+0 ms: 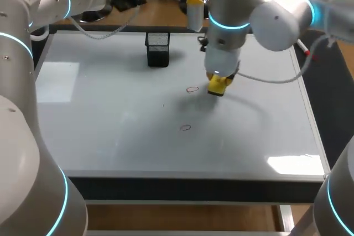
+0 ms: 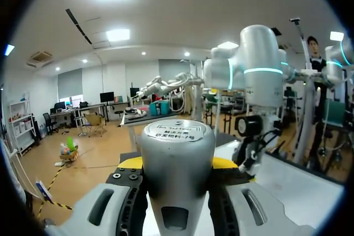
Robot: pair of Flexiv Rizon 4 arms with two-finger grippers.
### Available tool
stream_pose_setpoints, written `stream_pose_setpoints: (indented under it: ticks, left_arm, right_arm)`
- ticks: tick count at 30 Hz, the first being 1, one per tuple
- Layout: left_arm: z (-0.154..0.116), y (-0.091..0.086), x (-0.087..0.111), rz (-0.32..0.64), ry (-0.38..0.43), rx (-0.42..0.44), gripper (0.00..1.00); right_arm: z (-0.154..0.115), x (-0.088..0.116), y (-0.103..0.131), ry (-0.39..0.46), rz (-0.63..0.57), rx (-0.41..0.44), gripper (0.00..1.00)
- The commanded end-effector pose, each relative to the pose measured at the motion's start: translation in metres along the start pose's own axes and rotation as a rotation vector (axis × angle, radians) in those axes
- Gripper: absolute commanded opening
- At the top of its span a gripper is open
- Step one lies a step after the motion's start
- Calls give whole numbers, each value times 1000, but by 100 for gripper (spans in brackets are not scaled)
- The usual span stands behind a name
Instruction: Pick up the inspection probe, press it on each red-marked spot on the whiteboard one by one, put down the probe, pick up the eraser, and wipe off all the red marks.
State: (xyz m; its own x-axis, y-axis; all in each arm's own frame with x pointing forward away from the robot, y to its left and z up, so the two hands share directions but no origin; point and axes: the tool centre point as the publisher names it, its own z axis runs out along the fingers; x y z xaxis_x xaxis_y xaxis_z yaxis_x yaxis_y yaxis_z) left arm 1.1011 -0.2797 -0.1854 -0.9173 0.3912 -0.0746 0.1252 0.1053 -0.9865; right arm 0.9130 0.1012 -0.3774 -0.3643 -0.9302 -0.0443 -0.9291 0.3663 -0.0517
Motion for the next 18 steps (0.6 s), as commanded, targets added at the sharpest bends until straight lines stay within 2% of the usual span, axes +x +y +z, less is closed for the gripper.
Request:
stream_pose_setpoints:
  ticks: [1,12,18]
  left_arm:
    - [-2,2,-7,-1,319,7,0]
    - [-2,2,-7,-1,319,7,0]
    - [-2,2,-7,-1,319,7,0]
  right_arm:
    - [9,-29,4,59,-47,-6,0]
    - [20,-72,15,64,-185,-28,0]
    - [21,-86,18,55,-227,-28,0]
